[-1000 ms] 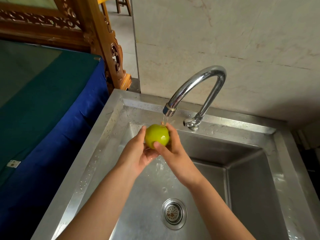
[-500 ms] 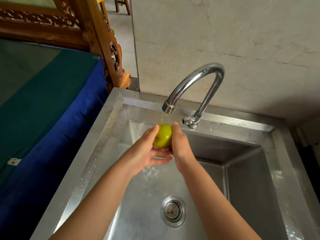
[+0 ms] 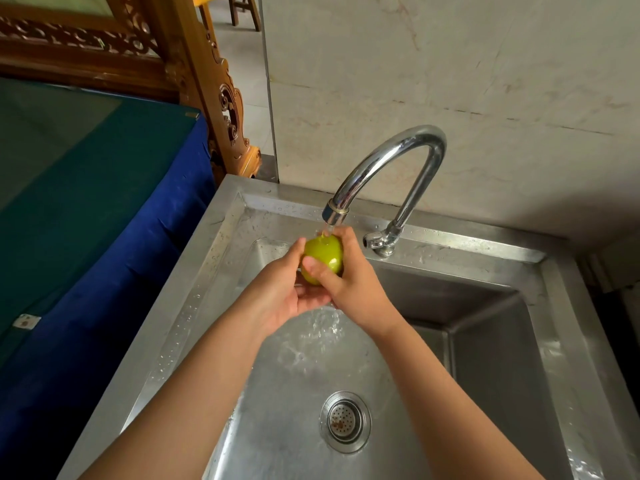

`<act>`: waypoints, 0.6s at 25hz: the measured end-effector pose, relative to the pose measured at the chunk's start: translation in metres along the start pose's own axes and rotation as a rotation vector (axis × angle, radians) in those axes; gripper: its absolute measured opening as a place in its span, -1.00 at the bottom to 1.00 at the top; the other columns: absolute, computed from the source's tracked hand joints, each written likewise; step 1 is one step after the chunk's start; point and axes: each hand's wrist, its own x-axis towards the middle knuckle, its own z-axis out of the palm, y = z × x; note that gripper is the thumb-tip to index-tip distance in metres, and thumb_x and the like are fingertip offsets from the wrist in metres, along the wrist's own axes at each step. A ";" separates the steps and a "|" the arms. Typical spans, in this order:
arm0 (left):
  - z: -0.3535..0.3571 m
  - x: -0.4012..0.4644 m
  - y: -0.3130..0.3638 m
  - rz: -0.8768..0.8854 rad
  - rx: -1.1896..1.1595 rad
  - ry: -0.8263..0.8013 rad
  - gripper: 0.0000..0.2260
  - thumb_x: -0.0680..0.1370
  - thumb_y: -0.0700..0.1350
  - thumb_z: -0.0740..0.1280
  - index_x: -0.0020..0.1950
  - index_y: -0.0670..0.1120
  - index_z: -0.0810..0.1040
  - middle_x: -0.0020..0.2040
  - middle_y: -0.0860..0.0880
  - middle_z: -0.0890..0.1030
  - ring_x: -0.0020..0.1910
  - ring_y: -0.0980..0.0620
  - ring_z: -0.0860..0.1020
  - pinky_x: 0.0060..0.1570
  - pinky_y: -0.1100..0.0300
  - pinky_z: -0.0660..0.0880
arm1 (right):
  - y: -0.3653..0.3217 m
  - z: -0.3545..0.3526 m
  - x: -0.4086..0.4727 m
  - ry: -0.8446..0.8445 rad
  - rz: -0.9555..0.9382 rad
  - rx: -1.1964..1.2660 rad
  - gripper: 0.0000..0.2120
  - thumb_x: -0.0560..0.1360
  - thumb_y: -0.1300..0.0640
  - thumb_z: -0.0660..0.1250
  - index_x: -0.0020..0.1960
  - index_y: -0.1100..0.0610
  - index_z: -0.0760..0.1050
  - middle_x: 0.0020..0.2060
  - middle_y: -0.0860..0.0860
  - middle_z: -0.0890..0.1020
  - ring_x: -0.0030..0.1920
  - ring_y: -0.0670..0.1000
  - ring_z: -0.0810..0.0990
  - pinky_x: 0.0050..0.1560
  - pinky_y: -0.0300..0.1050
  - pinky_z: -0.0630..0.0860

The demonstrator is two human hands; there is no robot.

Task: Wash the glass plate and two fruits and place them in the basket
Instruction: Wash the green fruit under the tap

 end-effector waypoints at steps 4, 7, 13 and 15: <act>0.001 -0.005 -0.003 -0.023 0.011 0.028 -0.64 0.58 0.08 0.13 0.08 -0.20 0.44 -0.29 -0.21 0.62 -0.54 0.02 0.61 -0.54 0.26 0.54 | -0.002 0.000 0.002 0.049 0.174 -0.010 -0.70 0.61 -0.04 -0.02 0.10 0.07 0.42 -0.27 0.06 0.54 -0.32 0.00 0.54 -0.25 0.04 0.57; -0.007 -0.002 0.006 -0.101 -0.009 0.036 -0.60 0.59 0.07 0.11 0.26 -0.20 0.36 -0.25 -0.26 0.54 -0.61 0.01 0.55 -0.62 0.27 0.50 | -0.001 -0.009 -0.008 -0.294 0.227 0.231 -0.64 0.60 0.01 0.10 0.38 -0.03 0.20 -0.34 0.10 0.52 -0.49 -0.01 0.53 -0.49 -0.18 0.51; -0.013 -0.001 -0.008 0.214 0.475 -0.082 -0.56 0.52 0.05 0.26 0.39 0.08 0.30 0.19 -0.01 0.48 -0.13 -0.01 0.66 -0.28 0.20 0.62 | 0.002 -0.009 0.004 -0.048 0.429 0.137 -0.59 0.57 -0.18 0.02 0.02 0.15 0.41 -0.36 0.07 0.47 -0.61 -0.05 0.41 -0.60 -0.27 0.32; -0.018 0.000 -0.011 0.291 0.431 -0.078 -0.55 0.51 -0.03 0.31 0.37 0.17 0.32 0.20 0.04 0.48 -0.12 0.02 0.67 -0.27 0.22 0.60 | 0.001 -0.014 0.005 -0.129 0.523 0.163 -0.62 0.58 -0.15 -0.01 -0.04 0.08 0.45 -0.33 0.09 0.52 -0.54 -0.04 0.50 -0.50 -0.22 0.48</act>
